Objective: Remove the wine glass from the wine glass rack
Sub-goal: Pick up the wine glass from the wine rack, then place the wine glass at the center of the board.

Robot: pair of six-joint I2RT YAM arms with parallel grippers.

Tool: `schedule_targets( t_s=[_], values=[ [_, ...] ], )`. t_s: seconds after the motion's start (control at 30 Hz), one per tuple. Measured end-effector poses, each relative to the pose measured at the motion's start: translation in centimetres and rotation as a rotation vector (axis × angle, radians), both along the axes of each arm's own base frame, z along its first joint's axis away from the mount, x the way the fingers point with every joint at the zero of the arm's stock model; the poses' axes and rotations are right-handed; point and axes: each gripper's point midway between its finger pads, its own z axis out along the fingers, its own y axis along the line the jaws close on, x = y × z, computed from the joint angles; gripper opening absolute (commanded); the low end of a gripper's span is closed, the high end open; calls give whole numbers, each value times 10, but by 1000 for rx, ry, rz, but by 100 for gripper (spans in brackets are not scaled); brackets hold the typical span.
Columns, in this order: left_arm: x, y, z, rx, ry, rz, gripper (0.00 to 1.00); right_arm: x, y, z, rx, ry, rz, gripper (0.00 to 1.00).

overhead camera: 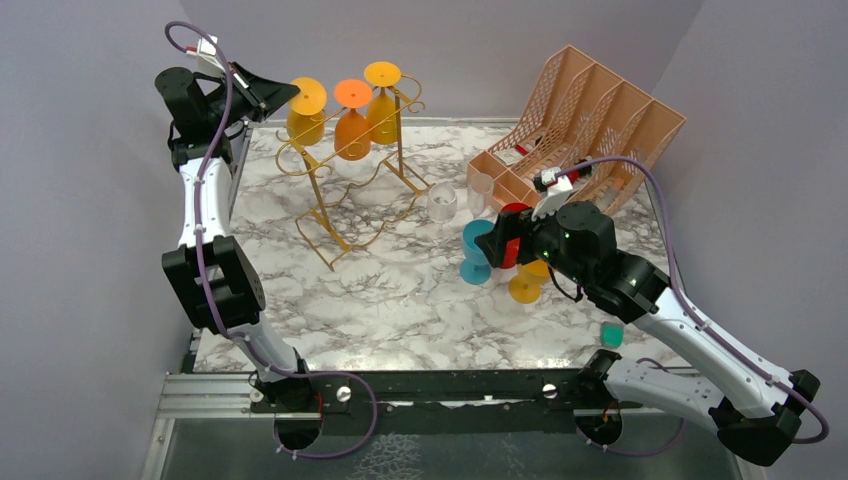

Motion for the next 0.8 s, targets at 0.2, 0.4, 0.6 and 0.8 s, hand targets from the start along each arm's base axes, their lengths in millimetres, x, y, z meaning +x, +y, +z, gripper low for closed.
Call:
schedule_targets(
  t_s=[0.2,0.4,0.6,0.8],
  values=[
    [-3,17,14,-36,-23,50,0,0,0,0,0,0,0,100],
    [-22,31,31,-30,-70,135,0,0,0,1,1,-1,0,100],
    [-46,46,52,39,-137,318,0,-2,-2,5,13,-12,0,100],
    [-84,64,74,151,-189,565,0,-4,-4,8,22,-14,-1,100]
  ],
)
